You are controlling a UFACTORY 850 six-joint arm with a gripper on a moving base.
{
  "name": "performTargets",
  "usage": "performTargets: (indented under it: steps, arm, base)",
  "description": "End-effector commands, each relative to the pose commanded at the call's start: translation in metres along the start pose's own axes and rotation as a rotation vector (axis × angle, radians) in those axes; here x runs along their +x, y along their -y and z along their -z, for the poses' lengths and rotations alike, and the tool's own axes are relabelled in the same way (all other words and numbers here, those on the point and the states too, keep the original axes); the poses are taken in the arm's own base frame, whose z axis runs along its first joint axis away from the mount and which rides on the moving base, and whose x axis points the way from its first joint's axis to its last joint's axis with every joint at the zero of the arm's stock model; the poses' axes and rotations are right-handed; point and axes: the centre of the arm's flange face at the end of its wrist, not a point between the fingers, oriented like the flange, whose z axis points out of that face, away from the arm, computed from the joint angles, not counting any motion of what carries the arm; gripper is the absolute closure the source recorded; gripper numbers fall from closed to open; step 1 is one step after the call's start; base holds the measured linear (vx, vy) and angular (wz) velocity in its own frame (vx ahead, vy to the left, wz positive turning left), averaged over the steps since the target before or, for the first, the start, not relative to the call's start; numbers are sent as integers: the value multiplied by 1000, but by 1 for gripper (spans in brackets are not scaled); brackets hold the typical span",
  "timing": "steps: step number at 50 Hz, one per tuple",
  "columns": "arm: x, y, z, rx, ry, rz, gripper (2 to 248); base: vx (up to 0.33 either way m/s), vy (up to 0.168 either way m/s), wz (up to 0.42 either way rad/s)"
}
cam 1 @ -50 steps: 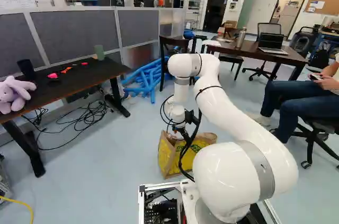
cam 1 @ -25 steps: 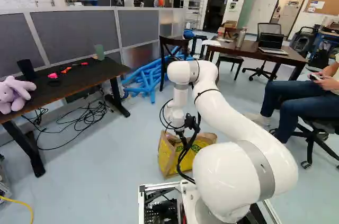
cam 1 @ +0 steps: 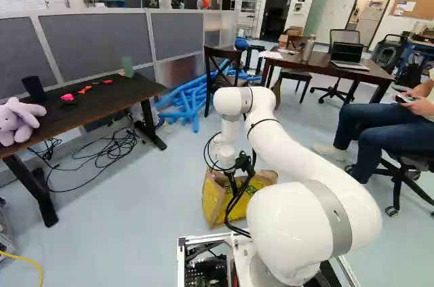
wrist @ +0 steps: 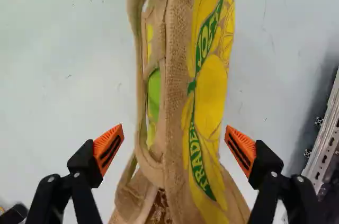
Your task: Pick up the bag on the ground and place it on the table
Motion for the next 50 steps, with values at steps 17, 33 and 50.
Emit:
performTargets:
  steps: [17, 33, 50]
  arm:
    - [-4, -10, -25, -18, 1, 1, 3]
    - [-5, -12, -35, -20, 1, -2, 51]
    - [-5, -12, -35, -20, 1, -2, 196]
  base:
    - [0, 0, 0]
    - [0, 0, 0]
    - [0, 0, 0]
